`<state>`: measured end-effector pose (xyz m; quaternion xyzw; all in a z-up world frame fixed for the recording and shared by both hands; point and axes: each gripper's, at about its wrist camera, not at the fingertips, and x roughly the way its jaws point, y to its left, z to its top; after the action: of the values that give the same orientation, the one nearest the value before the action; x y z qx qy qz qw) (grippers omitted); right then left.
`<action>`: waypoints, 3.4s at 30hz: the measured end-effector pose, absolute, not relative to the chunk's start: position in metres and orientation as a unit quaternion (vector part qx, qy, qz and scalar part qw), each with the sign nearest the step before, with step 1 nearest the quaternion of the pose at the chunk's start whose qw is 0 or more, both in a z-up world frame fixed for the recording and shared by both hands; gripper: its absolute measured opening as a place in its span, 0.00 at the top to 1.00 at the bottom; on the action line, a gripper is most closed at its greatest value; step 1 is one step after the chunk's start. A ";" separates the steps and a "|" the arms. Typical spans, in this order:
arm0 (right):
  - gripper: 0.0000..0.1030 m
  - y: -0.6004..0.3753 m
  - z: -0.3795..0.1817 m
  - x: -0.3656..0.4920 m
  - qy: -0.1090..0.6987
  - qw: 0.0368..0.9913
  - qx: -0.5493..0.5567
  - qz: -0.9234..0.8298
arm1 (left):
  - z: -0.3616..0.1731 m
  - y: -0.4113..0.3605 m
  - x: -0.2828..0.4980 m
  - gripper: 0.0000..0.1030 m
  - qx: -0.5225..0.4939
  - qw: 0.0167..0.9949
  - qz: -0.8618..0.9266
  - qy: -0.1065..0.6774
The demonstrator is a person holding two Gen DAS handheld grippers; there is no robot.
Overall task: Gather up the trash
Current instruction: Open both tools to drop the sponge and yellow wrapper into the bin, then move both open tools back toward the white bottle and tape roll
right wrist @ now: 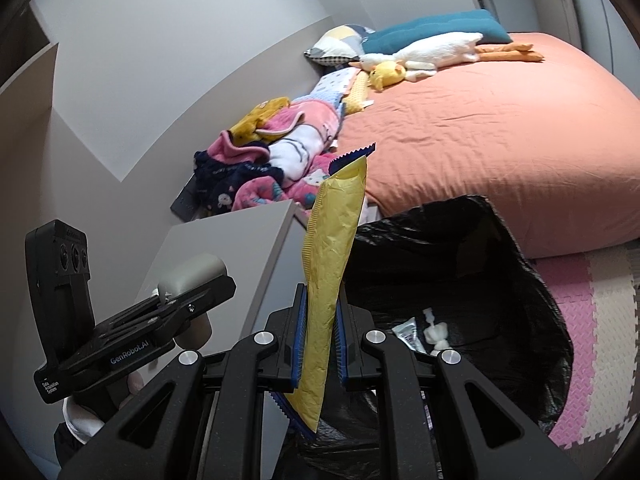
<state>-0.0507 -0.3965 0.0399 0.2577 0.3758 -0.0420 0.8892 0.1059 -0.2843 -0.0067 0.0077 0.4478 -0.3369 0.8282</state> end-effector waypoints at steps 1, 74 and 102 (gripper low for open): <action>0.86 -0.399 0.040 -0.052 0.374 0.889 0.260 -0.046 | -0.007 -0.287 0.105 0.63 0.009 0.826 -0.341 0.449; 0.28 -0.228 0.035 0.039 0.418 0.886 0.182 0.086 | -0.005 -0.077 0.082 0.07 -0.069 0.885 -0.155 0.433; 0.27 -0.131 0.012 0.082 0.468 0.859 0.125 0.166 | -0.036 0.019 0.074 0.09 -0.103 0.894 -0.048 0.433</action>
<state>0.0820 -0.1310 0.0123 0.1254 0.4683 0.1662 0.8587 0.0741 0.0189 -0.0364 -0.1027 0.4331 -0.0475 0.8942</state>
